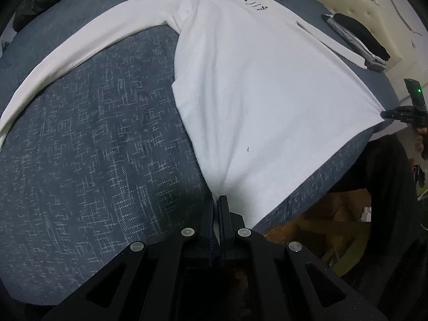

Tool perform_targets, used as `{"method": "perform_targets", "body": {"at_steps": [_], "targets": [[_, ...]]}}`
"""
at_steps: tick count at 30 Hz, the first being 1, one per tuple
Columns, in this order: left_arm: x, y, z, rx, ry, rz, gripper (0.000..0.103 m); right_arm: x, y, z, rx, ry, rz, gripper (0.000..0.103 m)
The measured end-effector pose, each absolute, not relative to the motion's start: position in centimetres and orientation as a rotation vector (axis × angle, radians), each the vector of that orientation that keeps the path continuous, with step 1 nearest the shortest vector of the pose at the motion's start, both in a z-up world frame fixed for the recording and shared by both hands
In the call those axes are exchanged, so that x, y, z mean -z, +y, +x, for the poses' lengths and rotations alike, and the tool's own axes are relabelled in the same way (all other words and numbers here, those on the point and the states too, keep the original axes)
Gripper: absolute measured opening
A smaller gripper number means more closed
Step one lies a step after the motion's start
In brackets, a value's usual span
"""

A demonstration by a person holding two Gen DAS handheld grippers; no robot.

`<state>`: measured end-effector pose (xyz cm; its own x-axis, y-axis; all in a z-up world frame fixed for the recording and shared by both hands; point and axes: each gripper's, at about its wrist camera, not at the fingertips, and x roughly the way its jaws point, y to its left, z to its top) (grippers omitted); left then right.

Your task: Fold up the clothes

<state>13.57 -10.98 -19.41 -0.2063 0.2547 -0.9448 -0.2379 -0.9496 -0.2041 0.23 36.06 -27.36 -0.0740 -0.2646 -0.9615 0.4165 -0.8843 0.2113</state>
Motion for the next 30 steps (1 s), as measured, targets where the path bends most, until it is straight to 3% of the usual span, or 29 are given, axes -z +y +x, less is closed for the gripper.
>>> {"method": "perform_targets", "body": {"at_steps": [4, 11, 14, 18, 23, 30], "targets": [[20.2, -12.4, 11.7, -2.215, -0.023, -1.769, 0.003, 28.8, 35.5, 0.7, 1.988, 0.216, 1.785, 0.004], [21.2, -12.9, 12.2, -2.201, -0.040, -1.802, 0.001, 29.9, 36.8, 0.3, 1.977, 0.137, 1.810, 0.005], [21.1, -13.0, 12.2, -2.207, -0.055, -1.791, 0.001, 29.4, 37.4, 0.1, 1.970, 0.082, 1.809, 0.009], [19.7, -13.5, 12.6, -2.226, -0.052, -1.775, 0.002, 27.9, 39.0, -0.4, 1.994, -0.006, 1.775, 0.031], [17.7, -14.6, 12.8, -2.262, -0.065, -1.750, 0.002, 25.5, 40.0, -1.9, 2.041, -0.094, 1.723, 0.032], [18.3, -14.8, 8.8, -2.291, -0.124, -1.737, 0.002, 26.8, 38.9, -4.0, 2.068, -0.142, 1.744, 0.033]]}}
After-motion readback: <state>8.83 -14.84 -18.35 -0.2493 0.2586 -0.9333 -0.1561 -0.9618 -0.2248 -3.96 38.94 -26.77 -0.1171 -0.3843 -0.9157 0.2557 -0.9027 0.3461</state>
